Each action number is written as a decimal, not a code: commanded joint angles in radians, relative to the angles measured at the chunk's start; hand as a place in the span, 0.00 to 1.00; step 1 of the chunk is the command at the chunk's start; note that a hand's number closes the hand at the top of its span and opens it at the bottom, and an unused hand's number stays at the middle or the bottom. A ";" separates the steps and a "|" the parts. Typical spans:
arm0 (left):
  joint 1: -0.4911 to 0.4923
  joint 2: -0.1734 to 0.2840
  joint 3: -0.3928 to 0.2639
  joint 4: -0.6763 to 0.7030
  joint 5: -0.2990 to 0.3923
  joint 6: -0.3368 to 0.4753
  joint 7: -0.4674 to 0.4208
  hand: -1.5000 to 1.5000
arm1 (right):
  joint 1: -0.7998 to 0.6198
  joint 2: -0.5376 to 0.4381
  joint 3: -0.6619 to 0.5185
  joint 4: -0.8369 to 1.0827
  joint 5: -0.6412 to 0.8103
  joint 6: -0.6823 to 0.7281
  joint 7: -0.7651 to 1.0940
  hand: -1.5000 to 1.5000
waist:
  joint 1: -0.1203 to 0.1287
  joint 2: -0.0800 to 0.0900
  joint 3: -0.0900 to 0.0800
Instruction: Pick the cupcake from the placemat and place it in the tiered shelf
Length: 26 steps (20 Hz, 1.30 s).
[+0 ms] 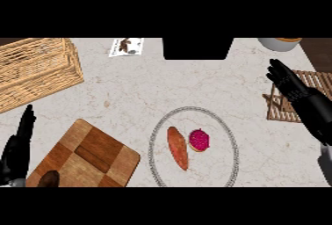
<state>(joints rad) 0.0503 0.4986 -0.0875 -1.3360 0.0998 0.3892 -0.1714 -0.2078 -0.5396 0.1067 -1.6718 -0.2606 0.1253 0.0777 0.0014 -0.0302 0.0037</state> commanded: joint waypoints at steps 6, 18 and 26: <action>-0.089 0.004 0.000 -0.035 0.139 -0.188 0.164 0.50 | -0.112 0.405 0.323 0.010 0.342 -0.338 -0.044 1.00 | 0.027 0.036 -0.005; -0.013 -0.007 0.018 -0.034 0.198 -0.257 0.175 0.50 | 0.127 0.536 0.600 0.141 1.103 -0.916 0.338 0.00 | -0.011 0.022 -0.007; 0.011 -0.009 0.030 -0.040 0.209 -0.260 0.181 0.50 | 0.067 0.537 0.557 0.106 1.506 -0.453 0.791 0.00 | -0.025 0.015 -0.011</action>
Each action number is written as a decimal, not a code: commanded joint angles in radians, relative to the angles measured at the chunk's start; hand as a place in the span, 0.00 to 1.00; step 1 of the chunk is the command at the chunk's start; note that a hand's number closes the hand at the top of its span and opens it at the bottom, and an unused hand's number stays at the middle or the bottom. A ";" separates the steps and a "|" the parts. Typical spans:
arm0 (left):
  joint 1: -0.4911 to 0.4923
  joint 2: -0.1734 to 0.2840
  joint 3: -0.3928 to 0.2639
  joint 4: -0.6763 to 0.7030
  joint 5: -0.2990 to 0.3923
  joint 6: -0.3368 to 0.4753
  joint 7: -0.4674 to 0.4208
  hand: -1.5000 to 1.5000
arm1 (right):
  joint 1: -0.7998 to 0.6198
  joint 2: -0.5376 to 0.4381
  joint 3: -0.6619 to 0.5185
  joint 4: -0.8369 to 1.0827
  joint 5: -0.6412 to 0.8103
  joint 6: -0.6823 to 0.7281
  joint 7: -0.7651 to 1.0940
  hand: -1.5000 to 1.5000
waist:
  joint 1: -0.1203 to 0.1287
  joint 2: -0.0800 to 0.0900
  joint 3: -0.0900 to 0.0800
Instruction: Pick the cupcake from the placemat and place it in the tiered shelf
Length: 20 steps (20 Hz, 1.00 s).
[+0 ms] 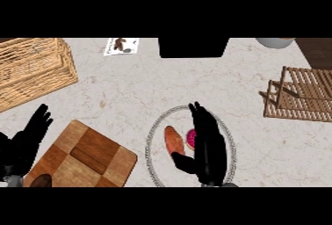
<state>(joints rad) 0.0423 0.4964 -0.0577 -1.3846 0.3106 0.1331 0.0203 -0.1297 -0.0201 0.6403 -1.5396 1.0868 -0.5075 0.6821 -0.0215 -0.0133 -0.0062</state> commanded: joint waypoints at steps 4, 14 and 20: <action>-0.019 0.009 0.019 0.009 0.014 -0.028 -0.005 0.50 | -0.057 0.020 0.076 -0.028 0.121 0.502 0.307 0.00 | 0.014 0.008 0.000; -0.053 0.010 0.022 -0.026 0.012 -0.039 0.065 0.50 | -0.198 0.020 0.042 -0.075 0.004 0.965 0.488 0.00 | 0.028 0.012 0.006; -0.041 -0.016 0.013 0.010 -0.034 -0.036 0.036 0.50 | -0.251 0.019 0.012 -0.001 -0.036 0.970 0.498 0.00 | 0.028 0.014 0.006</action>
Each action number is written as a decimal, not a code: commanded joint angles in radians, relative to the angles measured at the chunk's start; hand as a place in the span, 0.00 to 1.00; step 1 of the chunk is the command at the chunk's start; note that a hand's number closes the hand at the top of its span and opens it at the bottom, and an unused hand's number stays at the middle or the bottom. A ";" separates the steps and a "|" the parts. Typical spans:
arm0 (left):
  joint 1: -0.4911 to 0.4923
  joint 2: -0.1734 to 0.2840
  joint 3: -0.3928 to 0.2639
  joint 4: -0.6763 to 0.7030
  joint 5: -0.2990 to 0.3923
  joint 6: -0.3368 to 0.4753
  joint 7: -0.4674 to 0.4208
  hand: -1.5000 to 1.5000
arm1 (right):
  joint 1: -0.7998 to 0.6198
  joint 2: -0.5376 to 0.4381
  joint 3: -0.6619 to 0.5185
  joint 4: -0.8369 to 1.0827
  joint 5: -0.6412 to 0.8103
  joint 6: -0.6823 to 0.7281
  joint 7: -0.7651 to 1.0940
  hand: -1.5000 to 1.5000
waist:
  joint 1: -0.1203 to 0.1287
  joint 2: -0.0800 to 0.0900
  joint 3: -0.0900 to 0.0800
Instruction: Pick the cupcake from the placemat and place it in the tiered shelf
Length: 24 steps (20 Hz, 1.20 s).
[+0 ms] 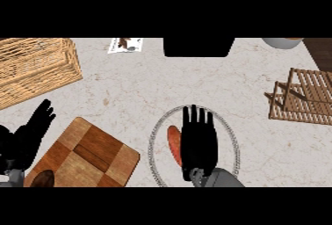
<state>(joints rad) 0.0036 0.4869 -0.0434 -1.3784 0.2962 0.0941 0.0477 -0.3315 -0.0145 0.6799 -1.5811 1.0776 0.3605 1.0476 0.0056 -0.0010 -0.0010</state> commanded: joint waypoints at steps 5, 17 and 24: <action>0.000 -0.049 0.005 -0.006 -0.046 0.010 0.003 0.50 | -0.026 0.014 -0.044 0.083 0.002 0.073 0.070 0.00 | -0.002 0.001 0.001; -0.015 -0.072 0.105 0.015 -0.087 -0.080 0.010 0.50 | 0.001 0.014 -0.128 0.202 0.104 -0.027 -0.099 0.00 | -0.002 0.001 0.001; 0.058 -0.120 0.108 -0.033 -0.129 -0.086 -0.021 0.50 | 0.014 -0.011 -0.202 0.307 0.121 -0.094 -0.197 0.00 | -0.001 0.001 0.001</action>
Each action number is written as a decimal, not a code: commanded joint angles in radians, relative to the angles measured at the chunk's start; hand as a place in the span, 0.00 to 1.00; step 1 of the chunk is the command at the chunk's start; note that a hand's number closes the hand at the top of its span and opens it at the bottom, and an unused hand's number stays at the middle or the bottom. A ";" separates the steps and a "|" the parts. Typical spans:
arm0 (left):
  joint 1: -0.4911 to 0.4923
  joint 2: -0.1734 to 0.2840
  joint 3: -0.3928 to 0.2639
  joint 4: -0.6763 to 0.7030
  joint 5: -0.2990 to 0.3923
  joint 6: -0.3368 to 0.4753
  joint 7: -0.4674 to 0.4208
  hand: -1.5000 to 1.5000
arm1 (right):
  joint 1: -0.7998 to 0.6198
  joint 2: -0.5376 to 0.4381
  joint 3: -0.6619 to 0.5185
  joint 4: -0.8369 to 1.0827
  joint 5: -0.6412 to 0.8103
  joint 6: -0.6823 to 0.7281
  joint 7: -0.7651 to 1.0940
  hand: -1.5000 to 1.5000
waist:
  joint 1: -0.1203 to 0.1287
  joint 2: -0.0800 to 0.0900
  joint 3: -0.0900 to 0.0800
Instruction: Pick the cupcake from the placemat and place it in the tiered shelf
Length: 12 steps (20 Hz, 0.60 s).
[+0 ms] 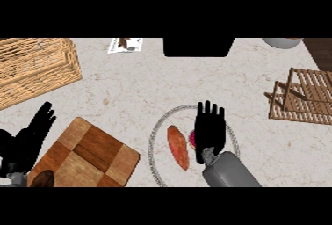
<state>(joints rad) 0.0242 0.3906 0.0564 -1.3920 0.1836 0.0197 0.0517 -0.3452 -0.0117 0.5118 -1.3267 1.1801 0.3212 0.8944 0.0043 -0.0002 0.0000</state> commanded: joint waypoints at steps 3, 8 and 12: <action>-0.009 -0.035 0.023 0.035 -0.033 -0.026 -0.021 0.50 | 0.063 0.011 0.001 0.005 0.023 -0.002 0.006 1.00 | -0.005 0.000 0.000; 0.066 -0.073 0.023 -0.116 -0.041 -0.007 0.047 0.50 | -0.007 0.001 -0.066 0.111 0.014 -0.063 -0.122 1.00 | 0.002 0.000 0.000; 0.008 -0.025 0.076 -0.047 -0.036 -0.063 0.052 0.50 | 0.038 0.002 -0.016 0.157 0.081 -0.139 -0.144 1.00 | 0.000 0.000 0.000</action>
<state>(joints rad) 0.0324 0.3680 0.1148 -1.4406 0.1599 -0.0300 0.0999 -0.3272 -0.0056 0.4824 -1.2477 1.2110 0.2501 0.7969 0.0042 -0.0082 -0.0032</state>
